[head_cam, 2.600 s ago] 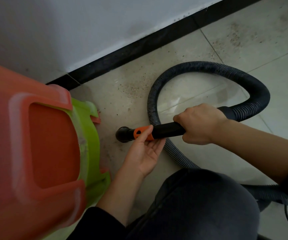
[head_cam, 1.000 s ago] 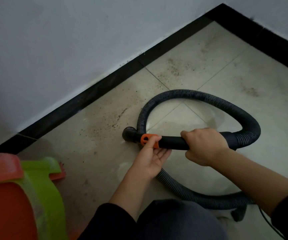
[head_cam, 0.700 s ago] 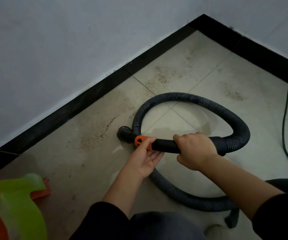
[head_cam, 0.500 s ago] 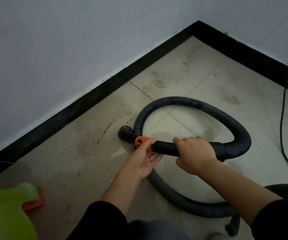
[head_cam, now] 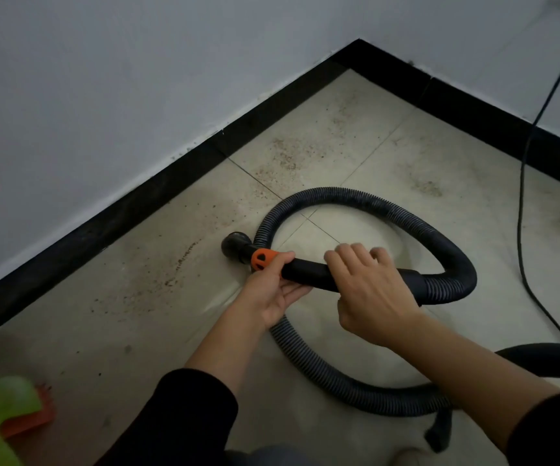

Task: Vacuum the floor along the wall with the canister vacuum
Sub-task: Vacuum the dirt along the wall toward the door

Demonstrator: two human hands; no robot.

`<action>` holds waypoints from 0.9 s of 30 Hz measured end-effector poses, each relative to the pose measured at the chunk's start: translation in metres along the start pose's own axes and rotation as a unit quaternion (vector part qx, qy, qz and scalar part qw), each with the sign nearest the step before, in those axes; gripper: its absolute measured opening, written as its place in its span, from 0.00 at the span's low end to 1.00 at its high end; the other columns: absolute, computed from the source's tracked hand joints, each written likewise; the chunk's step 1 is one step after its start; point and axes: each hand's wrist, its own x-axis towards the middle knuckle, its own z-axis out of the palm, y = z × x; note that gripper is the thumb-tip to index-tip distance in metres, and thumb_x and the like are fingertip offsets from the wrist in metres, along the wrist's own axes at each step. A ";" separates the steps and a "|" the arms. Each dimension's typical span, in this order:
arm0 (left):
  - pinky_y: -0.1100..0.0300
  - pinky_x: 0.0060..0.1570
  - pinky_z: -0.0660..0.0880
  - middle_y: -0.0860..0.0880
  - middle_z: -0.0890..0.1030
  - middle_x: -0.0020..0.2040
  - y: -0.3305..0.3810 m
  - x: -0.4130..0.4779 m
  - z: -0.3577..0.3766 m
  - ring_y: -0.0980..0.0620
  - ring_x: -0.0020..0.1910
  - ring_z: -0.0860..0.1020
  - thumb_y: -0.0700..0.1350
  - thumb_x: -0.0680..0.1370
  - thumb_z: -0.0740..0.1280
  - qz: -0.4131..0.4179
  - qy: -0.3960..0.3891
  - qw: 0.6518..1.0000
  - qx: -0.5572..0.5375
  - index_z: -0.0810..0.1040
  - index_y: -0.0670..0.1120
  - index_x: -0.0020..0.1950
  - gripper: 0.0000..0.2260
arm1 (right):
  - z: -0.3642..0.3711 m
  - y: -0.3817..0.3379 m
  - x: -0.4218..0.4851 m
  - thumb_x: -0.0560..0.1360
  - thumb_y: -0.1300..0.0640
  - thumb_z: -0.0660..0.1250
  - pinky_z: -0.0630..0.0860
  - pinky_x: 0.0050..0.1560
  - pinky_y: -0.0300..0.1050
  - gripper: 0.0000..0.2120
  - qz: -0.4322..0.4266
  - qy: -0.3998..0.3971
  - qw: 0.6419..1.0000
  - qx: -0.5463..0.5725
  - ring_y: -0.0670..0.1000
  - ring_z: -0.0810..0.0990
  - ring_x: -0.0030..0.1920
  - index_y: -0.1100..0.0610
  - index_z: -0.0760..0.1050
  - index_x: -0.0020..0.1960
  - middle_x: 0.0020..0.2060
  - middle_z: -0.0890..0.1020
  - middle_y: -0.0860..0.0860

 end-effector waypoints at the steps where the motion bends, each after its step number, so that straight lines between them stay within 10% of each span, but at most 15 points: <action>1: 0.57 0.37 0.81 0.36 0.82 0.50 0.002 0.000 -0.001 0.44 0.48 0.82 0.43 0.79 0.66 0.003 -0.002 1.000 -0.003 0.72 0.35 0.61 0.15 | -0.001 0.000 -0.009 0.67 0.57 0.63 0.67 0.44 0.49 0.13 -0.055 0.053 0.997 0.004 0.55 0.73 0.42 0.57 0.74 0.51 0.44 0.75 0.53; 6: 0.53 0.40 0.79 0.36 0.80 0.50 0.010 -0.001 -0.003 0.43 0.48 0.81 0.41 0.79 0.65 0.004 0.001 1.000 0.001 0.72 0.36 0.56 0.09 | 0.037 -0.015 -0.061 0.68 0.53 0.69 0.71 0.39 0.43 0.09 -0.240 -0.040 0.966 0.089 0.51 0.74 0.37 0.54 0.73 0.46 0.39 0.76 0.50; 11: 0.50 0.44 0.79 0.35 0.80 0.51 0.012 0.002 -0.001 0.42 0.49 0.81 0.40 0.79 0.66 0.008 0.008 1.000 0.011 0.72 0.37 0.54 0.08 | 0.099 -0.044 -0.045 0.78 0.45 0.61 0.69 0.63 0.53 0.28 -0.009 -0.344 0.930 0.130 0.59 0.71 0.63 0.58 0.60 0.73 0.66 0.71 0.57; 15: 0.53 0.42 0.82 0.36 0.81 0.50 0.015 0.009 -0.005 0.42 0.48 0.82 0.41 0.79 0.66 0.023 -0.001 1.000 0.008 0.72 0.37 0.55 0.09 | 0.127 -0.072 -0.018 0.75 0.47 0.66 0.73 0.58 0.52 0.38 0.106 -0.316 0.914 0.233 0.60 0.74 0.62 0.58 0.51 0.77 0.66 0.73 0.58; 27: 0.49 0.46 0.81 0.37 0.80 0.52 -0.001 0.002 0.007 0.42 0.49 0.81 0.40 0.79 0.64 0.017 -0.005 1.000 0.024 0.72 0.39 0.49 0.05 | 0.103 -0.016 -0.142 0.77 0.53 0.64 0.76 0.56 0.49 0.15 0.274 -0.469 0.837 0.063 0.54 0.78 0.58 0.53 0.72 0.63 0.58 0.78 0.52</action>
